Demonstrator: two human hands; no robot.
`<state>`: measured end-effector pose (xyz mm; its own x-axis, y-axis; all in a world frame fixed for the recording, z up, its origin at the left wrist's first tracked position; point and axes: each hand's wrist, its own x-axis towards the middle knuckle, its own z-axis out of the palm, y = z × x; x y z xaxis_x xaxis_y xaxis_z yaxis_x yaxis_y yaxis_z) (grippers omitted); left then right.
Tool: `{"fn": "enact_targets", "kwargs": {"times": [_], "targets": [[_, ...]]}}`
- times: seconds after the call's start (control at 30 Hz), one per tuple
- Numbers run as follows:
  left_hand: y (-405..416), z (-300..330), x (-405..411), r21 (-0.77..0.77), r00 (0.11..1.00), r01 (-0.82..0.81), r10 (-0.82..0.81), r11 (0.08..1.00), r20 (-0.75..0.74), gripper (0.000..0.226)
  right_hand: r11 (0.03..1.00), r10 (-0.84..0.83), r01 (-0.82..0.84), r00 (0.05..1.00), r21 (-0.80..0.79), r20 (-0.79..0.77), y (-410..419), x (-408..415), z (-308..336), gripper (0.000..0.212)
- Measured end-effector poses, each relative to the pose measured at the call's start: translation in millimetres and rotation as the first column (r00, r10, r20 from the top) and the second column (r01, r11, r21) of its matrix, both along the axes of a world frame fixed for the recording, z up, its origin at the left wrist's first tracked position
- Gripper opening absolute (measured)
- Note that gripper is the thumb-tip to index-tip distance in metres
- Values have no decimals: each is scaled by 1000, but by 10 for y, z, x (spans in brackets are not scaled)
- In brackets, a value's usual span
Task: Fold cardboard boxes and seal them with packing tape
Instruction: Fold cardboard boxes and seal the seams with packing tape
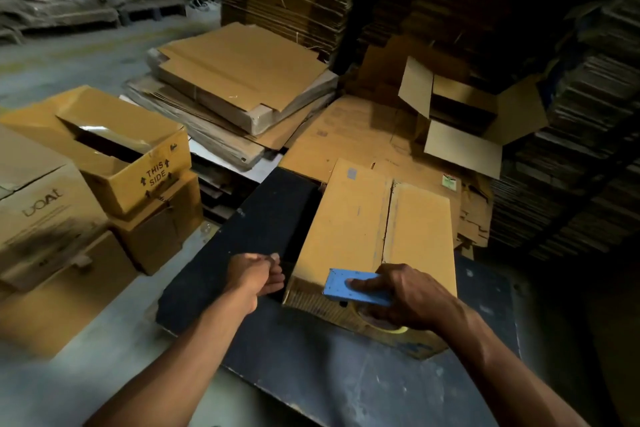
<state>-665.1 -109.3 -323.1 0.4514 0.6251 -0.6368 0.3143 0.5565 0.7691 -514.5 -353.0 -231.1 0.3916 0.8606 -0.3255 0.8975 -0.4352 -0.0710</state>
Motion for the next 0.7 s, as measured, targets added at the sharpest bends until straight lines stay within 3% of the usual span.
{"fn": "enact_targets", "kwargs": {"times": [0.13,0.4,0.53,0.7], "targets": [[-4,-250,18,-88,1000,10,-12,996,-22,11,998,-2,3,1000,-70,10,98,14,-84,55],[13,-456,80,15,999,-54,54,998,-1,11,1000,-11,11,1000,-22,9,151,-40,-213,54],[35,-507,106,-7,995,-92,93,996,41,9,1000,0,0,999,-6,33,213,1,-183,54],[45,-597,151,-14,1000,4,-4,1000,11,17,998,5,-3,999,-65,38,325,17,-271,53]]}}
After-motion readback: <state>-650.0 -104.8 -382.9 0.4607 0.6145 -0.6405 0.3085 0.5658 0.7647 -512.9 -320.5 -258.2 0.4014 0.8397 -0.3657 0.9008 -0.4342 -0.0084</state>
